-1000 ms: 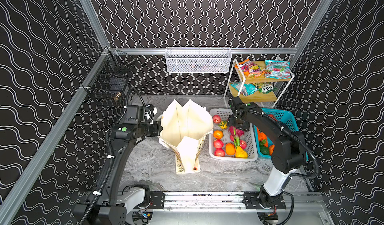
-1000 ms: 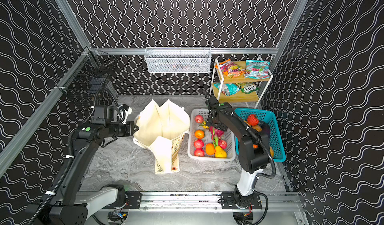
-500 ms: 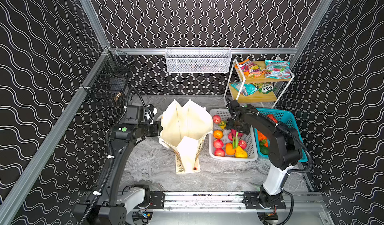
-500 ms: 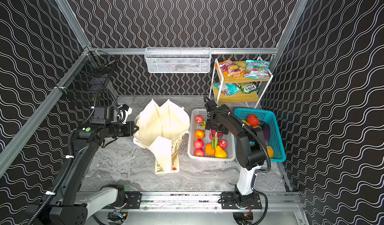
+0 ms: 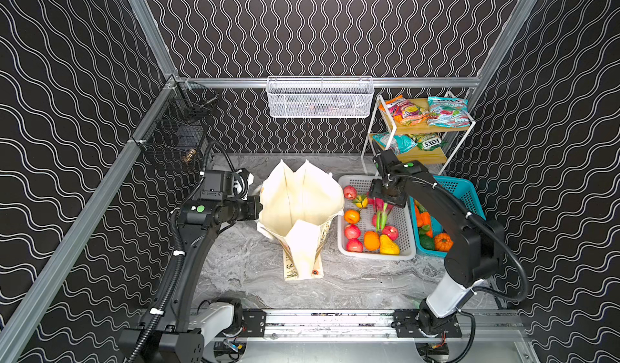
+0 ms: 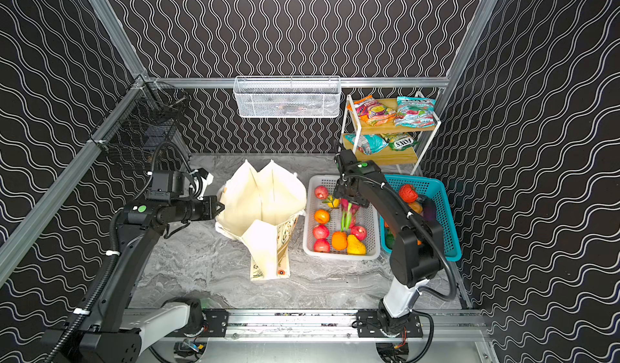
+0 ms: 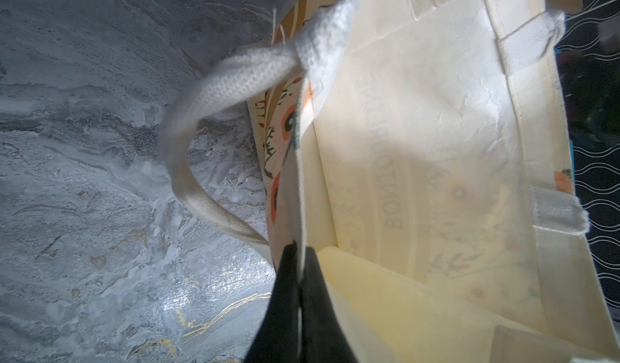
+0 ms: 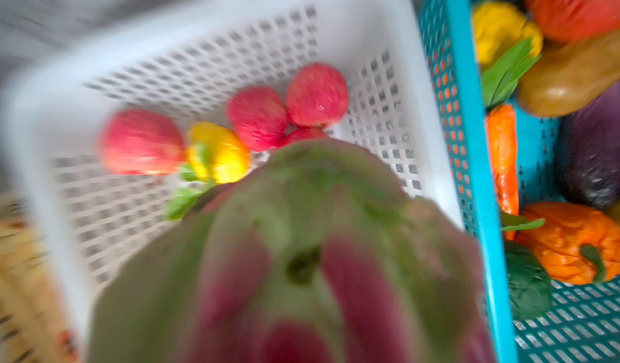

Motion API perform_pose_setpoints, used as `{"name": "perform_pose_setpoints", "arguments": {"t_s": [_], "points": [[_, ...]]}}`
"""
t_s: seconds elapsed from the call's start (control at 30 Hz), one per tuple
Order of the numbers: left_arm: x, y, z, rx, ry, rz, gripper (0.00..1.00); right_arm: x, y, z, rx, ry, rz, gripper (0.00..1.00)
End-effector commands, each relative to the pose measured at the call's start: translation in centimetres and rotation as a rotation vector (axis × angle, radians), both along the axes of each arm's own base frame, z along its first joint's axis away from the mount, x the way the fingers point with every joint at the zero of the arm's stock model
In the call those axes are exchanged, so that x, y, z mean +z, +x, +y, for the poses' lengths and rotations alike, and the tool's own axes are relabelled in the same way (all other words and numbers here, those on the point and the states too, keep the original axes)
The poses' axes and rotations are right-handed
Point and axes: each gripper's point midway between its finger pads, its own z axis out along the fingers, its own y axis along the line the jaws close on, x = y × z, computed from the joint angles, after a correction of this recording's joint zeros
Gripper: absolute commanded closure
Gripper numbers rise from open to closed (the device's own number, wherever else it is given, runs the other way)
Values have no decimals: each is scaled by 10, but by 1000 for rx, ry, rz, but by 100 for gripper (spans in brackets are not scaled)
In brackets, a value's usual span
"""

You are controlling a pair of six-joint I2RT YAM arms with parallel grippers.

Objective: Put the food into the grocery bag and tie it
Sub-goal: 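Lift the dragon fruit with the right gripper and carry it over the bag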

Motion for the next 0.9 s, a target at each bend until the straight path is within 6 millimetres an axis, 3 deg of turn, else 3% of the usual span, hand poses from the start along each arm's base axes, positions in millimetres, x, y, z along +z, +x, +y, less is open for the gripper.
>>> {"name": "perform_pose_setpoints", "arguments": {"t_s": [0.0,0.23,0.4,0.5,0.63,0.87], "points": [[1,1,-3,-14,-11,-8,100,34,-7,13,47,20,-48,19],[3,-1,-3,-19,-13,-8,100,135,-22,89,237,103,-244,18],[4,0,-5,-26,-22,-8,100,177,-37,162,415,219,-330,19],[5,1,-6,-28,-24,-10,100,183,-44,203,504,288,-336,20],[6,3,-8,-36,-33,-9,100,172,-47,245,581,341,-326,21],[6,3,-9,-42,-37,-9,100,148,-35,276,633,340,-329,21]]}}
